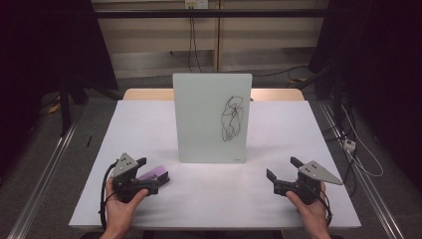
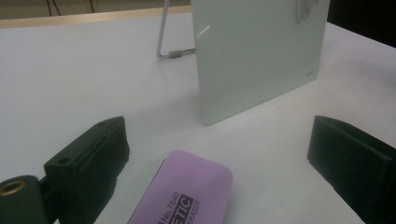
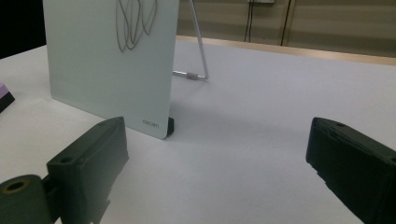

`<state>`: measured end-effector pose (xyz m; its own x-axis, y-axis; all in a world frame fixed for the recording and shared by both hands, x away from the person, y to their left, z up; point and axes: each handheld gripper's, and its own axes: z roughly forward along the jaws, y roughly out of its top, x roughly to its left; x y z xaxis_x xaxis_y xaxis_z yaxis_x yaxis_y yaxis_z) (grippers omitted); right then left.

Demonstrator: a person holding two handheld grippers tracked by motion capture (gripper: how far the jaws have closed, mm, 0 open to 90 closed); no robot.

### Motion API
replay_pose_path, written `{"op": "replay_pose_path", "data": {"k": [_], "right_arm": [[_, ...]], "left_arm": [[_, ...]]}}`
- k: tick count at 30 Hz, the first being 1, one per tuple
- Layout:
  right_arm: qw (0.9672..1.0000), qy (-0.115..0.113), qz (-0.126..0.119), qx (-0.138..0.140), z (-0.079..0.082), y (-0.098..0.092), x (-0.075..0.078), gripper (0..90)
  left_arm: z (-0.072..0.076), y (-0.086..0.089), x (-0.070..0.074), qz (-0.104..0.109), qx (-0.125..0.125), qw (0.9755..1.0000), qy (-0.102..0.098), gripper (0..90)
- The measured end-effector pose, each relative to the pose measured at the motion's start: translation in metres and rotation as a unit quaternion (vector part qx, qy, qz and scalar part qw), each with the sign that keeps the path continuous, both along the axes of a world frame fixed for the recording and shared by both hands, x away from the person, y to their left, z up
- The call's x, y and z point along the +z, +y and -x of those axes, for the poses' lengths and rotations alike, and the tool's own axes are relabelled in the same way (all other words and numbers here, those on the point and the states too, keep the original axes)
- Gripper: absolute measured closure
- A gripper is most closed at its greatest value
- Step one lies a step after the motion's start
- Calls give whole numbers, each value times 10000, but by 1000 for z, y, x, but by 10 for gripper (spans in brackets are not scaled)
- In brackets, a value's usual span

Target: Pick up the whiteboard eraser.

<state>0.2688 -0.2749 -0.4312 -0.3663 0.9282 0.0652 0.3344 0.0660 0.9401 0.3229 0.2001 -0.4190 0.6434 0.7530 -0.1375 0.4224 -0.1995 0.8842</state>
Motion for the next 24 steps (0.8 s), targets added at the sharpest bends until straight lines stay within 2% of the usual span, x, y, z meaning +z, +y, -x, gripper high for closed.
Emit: {"op": "replay_pose_path", "data": {"k": [7, 9, 11, 13, 16, 18, 24], "right_arm": [[10000, 61, -47, 22, 0, -1, 0, 48], [9999, 84, -60, 69, 0, -1, 0, 47], [9999, 94, -60, 57, 0, -1, 0, 48], [9999, 121, -82, 33, -1, -2, -1, 48], [9999, 117, -77, 46, -2, -2, -1, 48], [9998, 157, -94, 58, -3, -2, -1, 48], [9998, 153, -113, 93, -3, -2, -1, 49]], "left_arm": [[-1, 1, 1, -68, 58, 10000, -19, 50], [-1, 2, 2, -106, 168, 9998, 2, 46], [-2, 4, 3, -269, 204, 9994, 12, 46], [-3, 5, 3, -256, 185, 9995, 26, 46], [-4, 7, 4, -210, 130, 9995, 182, 46], [-4, 7, 6, -198, 160, 9995, 211, 46], [-5, 11, 9, -164, 147, 9997, 141, 66]]}}
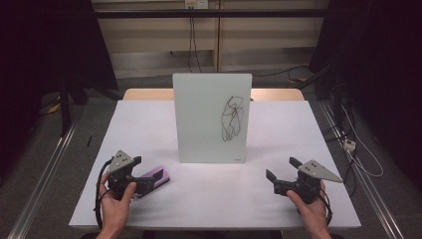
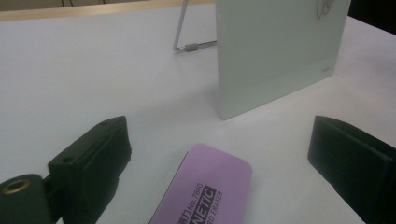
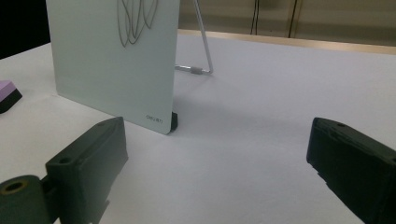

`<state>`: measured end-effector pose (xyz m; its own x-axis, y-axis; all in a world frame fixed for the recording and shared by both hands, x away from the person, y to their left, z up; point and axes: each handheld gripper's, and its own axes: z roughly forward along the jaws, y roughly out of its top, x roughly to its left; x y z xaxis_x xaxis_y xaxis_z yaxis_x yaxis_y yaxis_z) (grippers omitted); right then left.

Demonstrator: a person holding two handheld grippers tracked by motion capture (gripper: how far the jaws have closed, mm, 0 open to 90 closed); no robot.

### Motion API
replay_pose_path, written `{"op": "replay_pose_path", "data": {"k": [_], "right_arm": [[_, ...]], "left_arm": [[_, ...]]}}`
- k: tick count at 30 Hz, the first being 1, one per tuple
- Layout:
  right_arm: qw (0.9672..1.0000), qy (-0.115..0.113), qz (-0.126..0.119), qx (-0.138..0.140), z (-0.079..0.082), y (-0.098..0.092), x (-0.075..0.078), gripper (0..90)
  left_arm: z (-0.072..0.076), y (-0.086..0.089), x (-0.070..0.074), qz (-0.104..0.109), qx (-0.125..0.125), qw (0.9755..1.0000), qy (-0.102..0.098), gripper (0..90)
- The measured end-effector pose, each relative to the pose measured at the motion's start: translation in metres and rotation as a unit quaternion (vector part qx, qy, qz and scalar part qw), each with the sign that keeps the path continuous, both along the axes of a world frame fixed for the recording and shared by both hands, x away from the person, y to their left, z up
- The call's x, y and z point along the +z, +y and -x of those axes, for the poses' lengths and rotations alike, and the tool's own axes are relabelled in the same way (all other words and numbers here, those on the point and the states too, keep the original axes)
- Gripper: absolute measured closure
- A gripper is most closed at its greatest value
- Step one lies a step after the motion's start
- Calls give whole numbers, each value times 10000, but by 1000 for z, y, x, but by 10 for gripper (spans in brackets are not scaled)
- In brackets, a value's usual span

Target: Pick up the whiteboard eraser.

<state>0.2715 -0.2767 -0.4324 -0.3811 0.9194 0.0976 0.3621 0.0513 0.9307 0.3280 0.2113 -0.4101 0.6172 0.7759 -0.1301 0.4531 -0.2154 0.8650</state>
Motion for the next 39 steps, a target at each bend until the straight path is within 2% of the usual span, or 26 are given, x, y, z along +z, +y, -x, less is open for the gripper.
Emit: {"op": "replay_pose_path", "data": {"k": [5, 7, 10, 13, 17, 20, 22, 29, 32, 36, 39], "right_arm": [[10000, 17, -35, -15, 0, -1, 0, 48], [10000, 15, -31, -19, 0, 0, 0, 48], [10000, 31, -8, -2, -1, 0, 0, 48], [10000, 23, 26, 17, -2, 1, 0, 48], [10000, 41, 30, 31, -3, 1, 0, 49], [10000, 13, -14, 35, -2, 1, 1, 47], [10000, 9, -20, 37, -2, 1, 1, 47], [10000, 10, 16, 89, -3, 3, 1, 48], [10000, -1, 29, 84, -2, 2, 2, 48], [10000, 6, 12, 68, -1, 2, 2, 48], [10000, 1, 28, 83, 0, 2, 2, 48]], "left_arm": [[2, 1, 6, -37, -54, 9999, -154, 69], [1, 3, 8, -74, -123, 9998, -119, 72], [-2, 6, 10, 17, -250, 9997, -15, 81], [-4, 7, 12, -118, -327, 9994, -45, 81], [-8, 8, 12, -82, -372, 9992, 82, 71], [-11, 8, 13, -162, -484, 9982, 309, 72], [-13, 9, 15, -88, -633, 9970, 445, 72], [-15, 9, 18, -238, -888, 9937, 634, 72], [-17, 9, 18, -317, -689, 9947, 689, 65], [-20, 9, 21, -344, -756, 9937, 746, 64], [-21, 10, 25, -519, -862, 9918, 793, 69]]}}
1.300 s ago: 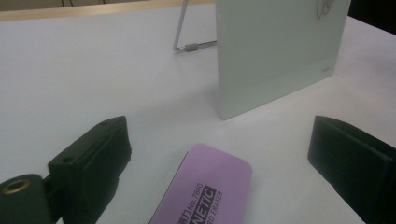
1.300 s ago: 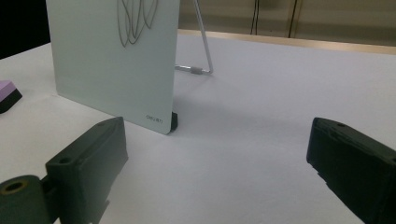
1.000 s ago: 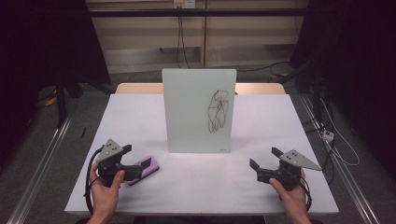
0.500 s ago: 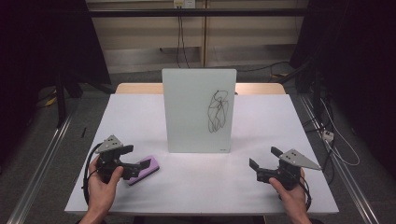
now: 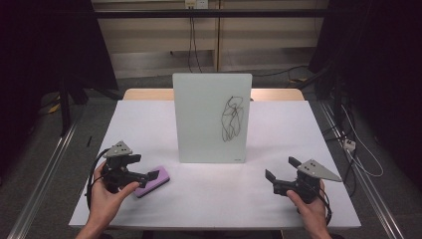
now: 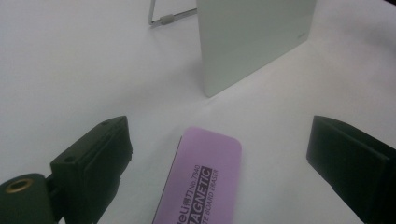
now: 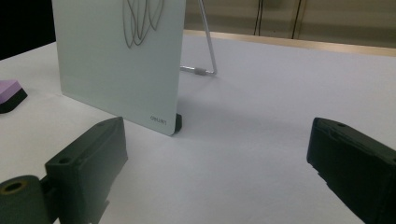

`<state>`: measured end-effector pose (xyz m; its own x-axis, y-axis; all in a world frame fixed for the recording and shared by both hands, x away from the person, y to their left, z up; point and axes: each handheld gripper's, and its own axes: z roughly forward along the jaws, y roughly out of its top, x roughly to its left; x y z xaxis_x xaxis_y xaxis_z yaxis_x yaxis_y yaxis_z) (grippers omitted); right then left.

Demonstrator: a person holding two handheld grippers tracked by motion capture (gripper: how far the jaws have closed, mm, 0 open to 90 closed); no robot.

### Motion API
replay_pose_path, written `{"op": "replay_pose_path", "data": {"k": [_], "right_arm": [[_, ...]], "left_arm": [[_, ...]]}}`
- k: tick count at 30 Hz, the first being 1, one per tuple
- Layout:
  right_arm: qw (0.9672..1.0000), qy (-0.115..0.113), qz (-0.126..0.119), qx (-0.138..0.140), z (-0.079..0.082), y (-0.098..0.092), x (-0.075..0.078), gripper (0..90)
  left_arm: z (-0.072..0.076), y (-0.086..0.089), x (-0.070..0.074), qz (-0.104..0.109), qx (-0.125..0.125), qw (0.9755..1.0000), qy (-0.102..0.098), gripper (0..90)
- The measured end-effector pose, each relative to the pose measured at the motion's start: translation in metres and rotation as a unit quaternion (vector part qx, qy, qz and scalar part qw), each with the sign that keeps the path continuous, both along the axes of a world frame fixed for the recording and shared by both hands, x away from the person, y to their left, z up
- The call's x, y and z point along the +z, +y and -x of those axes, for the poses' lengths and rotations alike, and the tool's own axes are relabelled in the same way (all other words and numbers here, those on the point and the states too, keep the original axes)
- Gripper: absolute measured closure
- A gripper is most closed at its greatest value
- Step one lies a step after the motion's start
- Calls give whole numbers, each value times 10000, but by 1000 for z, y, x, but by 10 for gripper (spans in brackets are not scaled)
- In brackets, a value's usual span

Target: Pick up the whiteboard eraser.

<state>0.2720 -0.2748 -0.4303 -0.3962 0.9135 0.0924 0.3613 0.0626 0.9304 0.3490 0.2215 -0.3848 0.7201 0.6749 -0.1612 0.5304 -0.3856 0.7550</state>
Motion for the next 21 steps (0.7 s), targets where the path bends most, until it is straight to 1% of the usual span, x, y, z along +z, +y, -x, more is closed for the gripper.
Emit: {"op": "replay_pose_path", "data": {"k": [2, 3, 5, 6, 7, 10, 11, 14, 15, 16, 17, 19, 20, 21], "right_arm": [[10000, 10, 4, 4, 0, 0, 0, 47], [10000, 3, -7, -4, 0, 0, 0, 48], [10000, 6, -6, -6, -1, 0, 0, 48], [10000, 14, -3, -7, -1, 1, -1, 48], [10000, 22, -11, -6, -1, 1, 0, 48], [10000, 25, -4, -17, -1, 1, -1, 48], [10000, 20, -12, -24, -1, 0, -1, 48], [10000, 20, -11, -17, -2, 0, -1, 47], [10000, 25, -14, -18, -1, 0, -1, 48], [10000, 41, -27, -18, -1, 0, -1, 47], [10000, 39, -17, -15, -2, 0, -1, 47], [10000, 44, -3, -6, -2, 0, -2, 47], [10000, 42, -16, -9, -2, 0, -2, 48], [10000, 36, -13, 1, -2, 1, -2, 48]], "left_arm": [[-2, 0, 2, -112, -35, 9999, 43, 103], [-3, 0, 3, -171, -12, 9998, 87, 101], [-6, 0, 4, -223, -79, 9996, 151, 101], [-7, -1, 4, -258, -75, 9995, 159, 96], [-8, 0, 5, -279, -155, 9993, 190, 86], [-11, -2, 6, -252, -213, 9991, 282, 86], [-12, -2, 6, -250, -287, 9988, 323, 84], [-13, -5, 5, -369, -344, 9981, 355, 88], [-14, -5, 4, -386, -403, 9976, 408, 91], [-14, -6, 4, -449, -444, 9971, 423, 95], [-15, -7, 5, -569, -502, 9961, 461, 99], [-17, -13, 7, -1057, -613, 9917, 407, 97], [-18, -15, 8, -1116, -706, 9902, 463, 99], [-18, -16, 9, -1096, -741, 9901, 466, 106]]}}
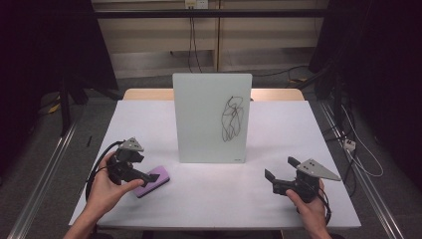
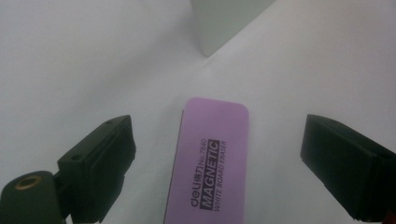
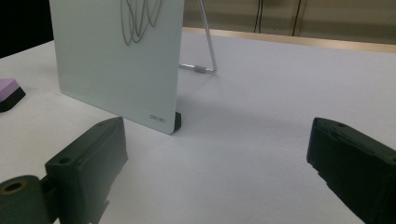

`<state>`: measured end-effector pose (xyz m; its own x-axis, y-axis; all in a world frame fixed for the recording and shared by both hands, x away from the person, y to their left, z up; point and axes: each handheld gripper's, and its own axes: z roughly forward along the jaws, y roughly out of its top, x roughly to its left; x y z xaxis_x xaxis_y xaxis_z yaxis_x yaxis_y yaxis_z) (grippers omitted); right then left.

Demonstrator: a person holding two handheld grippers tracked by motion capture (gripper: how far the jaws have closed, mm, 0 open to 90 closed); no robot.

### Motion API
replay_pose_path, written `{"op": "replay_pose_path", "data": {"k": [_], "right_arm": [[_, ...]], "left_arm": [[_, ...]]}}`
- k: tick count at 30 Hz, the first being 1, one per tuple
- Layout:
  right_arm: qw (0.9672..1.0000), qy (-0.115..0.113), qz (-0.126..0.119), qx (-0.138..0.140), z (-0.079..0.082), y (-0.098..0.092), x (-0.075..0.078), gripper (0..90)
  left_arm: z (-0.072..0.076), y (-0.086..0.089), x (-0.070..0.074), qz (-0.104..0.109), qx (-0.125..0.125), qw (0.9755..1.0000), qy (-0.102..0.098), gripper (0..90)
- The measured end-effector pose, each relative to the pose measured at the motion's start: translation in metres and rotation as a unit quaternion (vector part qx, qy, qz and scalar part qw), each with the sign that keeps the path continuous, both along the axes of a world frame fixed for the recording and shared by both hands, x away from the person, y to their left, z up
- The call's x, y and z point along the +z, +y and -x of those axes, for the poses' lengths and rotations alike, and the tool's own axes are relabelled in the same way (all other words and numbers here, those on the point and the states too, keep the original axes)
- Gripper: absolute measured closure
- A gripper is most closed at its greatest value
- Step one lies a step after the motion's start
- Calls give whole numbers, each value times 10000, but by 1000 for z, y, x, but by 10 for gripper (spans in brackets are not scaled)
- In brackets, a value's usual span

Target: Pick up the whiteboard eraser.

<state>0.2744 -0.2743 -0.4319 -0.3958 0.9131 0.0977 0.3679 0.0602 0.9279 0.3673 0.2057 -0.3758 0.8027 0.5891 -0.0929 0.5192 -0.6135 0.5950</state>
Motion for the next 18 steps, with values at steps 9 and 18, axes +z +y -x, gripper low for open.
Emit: {"op": "replay_pose_path", "data": {"k": [9, 18], "right_arm": [[10000, 23, 4, 6, 1, 0, 0, 47], [10000, 25, -10, -4, 2, 0, 0, 46]], "left_arm": [[0, -6, -8, -85, -325, 9993, 153, 176], [-1, -3, -28, -424, -248, 9986, 189, 225]]}}
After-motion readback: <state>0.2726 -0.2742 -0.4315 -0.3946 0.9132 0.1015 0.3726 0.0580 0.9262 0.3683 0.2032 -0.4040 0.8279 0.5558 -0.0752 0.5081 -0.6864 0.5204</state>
